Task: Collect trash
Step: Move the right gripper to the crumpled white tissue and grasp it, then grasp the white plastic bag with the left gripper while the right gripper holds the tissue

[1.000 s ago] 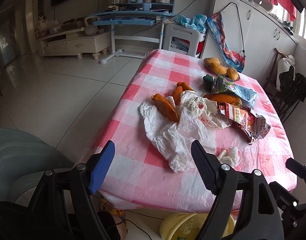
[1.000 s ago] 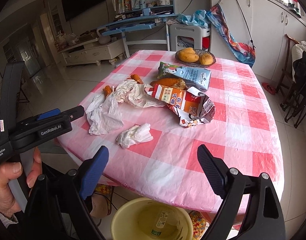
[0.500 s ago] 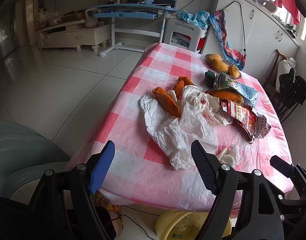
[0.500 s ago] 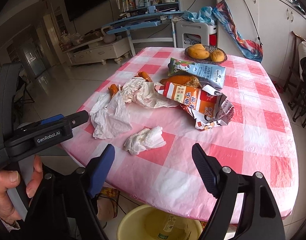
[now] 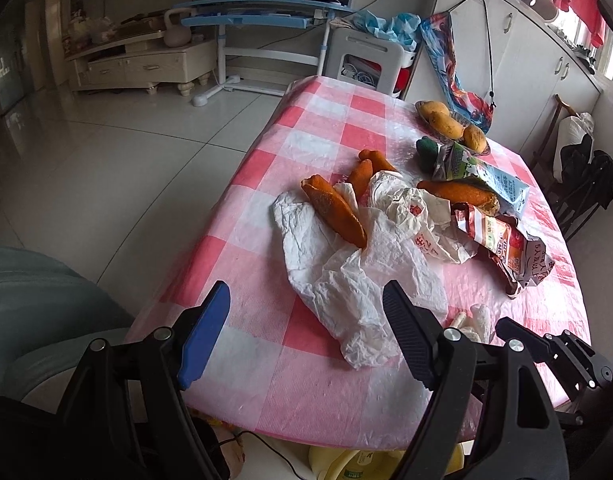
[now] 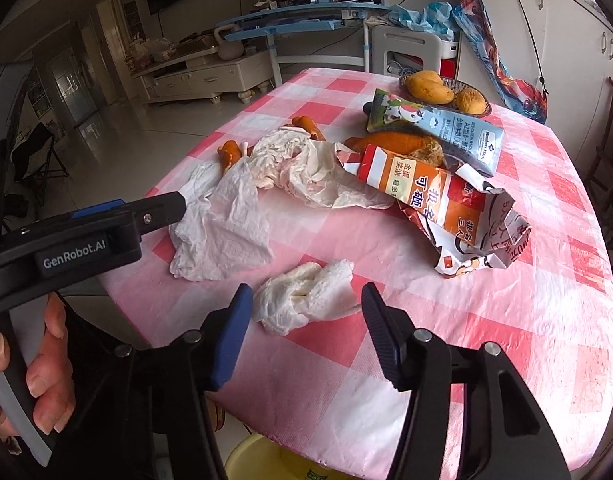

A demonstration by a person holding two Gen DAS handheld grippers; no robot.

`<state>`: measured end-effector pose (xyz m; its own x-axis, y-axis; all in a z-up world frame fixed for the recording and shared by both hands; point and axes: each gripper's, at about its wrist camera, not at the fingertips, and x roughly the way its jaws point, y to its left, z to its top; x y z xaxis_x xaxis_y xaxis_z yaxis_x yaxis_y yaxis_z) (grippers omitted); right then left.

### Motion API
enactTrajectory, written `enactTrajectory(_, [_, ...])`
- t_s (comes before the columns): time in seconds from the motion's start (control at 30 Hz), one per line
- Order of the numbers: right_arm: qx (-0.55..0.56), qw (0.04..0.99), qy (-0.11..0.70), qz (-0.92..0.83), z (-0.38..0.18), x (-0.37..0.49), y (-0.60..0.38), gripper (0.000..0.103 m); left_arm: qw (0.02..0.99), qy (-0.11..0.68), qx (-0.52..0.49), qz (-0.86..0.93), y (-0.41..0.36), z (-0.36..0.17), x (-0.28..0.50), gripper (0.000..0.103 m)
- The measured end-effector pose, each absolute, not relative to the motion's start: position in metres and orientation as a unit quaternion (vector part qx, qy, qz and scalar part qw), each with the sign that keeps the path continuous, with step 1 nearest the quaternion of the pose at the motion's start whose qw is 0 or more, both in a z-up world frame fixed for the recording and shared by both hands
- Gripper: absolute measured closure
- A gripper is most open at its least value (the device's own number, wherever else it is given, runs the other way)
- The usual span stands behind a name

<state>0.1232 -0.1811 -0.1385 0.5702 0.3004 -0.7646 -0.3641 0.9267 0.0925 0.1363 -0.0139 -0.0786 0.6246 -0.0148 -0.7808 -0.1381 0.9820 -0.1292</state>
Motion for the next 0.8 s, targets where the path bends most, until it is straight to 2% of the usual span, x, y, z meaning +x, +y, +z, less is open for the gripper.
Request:
enactTrajectory(0.07, [-0.046, 0.881, 0.430, 0.191, -0.141, 0.125, -0.179, 0.062, 0.896, 0.435, -0.080, 0.033, -0.017, -0.082, 0.142, 0.028])
enactTrajectory(0.43, [-0.038, 0.886, 0.419, 0.195, -0.135, 0.133, -0.189, 0.083, 0.881, 0.460, -0.104, 0.043, -0.006, -0.098, 0.170, 0.029])
enactTrajectory(0.47, [-0.032, 0.886, 0.420, 0.196, -0.134, 0.134, -0.191, 0.084, 0.881, 0.461, -0.102, 0.036, -0.008, -0.098, 0.171, 0.031])
enactTrajectory(0.53, [-0.021, 0.886, 0.420, 0.197, -0.132, 0.135, -0.195, 0.085, 0.879, 0.467, -0.097, 0.009, -0.015, -0.097, 0.173, 0.060])
enactTrajectory(0.63, [-0.012, 0.888, 0.416, 0.196, -0.128, 0.135, -0.199, 0.085, 0.879, 0.469, -0.090, -0.015, -0.023, -0.094, 0.171, 0.085])
enactTrajectory(0.8, [0.002, 0.891, 0.410, 0.193, -0.123, 0.132, -0.207, 0.085, 0.897, 0.429, -0.095, -0.040, -0.023, -0.071, 0.155, 0.094])
